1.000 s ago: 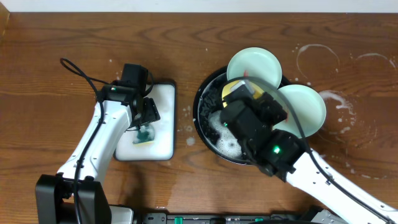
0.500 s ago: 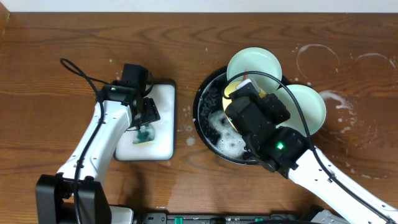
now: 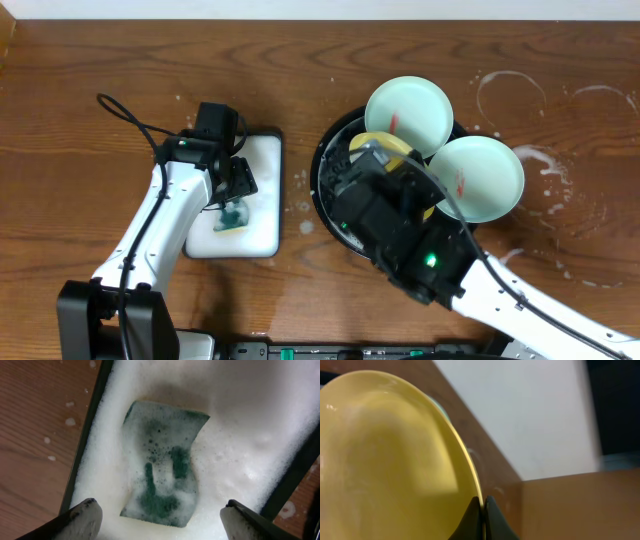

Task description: Clean dirty plates on tray and stack at the side

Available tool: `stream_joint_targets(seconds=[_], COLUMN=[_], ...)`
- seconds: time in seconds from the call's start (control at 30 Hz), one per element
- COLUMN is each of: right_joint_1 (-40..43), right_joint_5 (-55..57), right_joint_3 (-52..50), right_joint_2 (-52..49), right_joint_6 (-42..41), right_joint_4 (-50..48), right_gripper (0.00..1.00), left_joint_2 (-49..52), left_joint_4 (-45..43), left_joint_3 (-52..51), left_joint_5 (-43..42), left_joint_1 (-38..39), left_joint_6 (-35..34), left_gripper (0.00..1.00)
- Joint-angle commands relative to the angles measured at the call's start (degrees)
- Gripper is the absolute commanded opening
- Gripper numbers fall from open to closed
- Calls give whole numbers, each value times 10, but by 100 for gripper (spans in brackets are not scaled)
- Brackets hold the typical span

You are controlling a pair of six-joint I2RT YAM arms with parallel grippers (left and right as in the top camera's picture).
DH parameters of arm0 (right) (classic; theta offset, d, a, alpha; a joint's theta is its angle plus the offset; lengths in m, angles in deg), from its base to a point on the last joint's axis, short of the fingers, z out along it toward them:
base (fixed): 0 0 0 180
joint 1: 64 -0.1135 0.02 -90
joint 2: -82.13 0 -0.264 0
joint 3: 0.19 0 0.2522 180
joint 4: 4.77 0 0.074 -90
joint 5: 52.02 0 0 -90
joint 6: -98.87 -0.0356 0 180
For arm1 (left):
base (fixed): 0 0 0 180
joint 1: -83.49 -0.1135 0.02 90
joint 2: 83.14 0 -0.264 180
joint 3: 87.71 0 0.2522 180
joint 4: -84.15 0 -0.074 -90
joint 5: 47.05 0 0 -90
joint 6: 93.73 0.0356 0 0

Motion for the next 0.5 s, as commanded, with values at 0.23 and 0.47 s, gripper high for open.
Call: stream_joint_targets(seconds=[0.23, 0.47], right_joint_1=[-34, -34], right_joint_5=[110, 110], right_joint_3=[14, 14], right_joint_2=[7, 7], right_joint_6=[40, 40], right_joint_4=[-10, -11], right_gripper=[1, 1], left_joint_2=[0, 0], left_joint_4=[2, 2], left_joint_3=[1, 1], left_joint_5=[5, 5], left_joint_1=[-1, -1], left_joint_6=[0, 0], left_gripper=[82, 82])
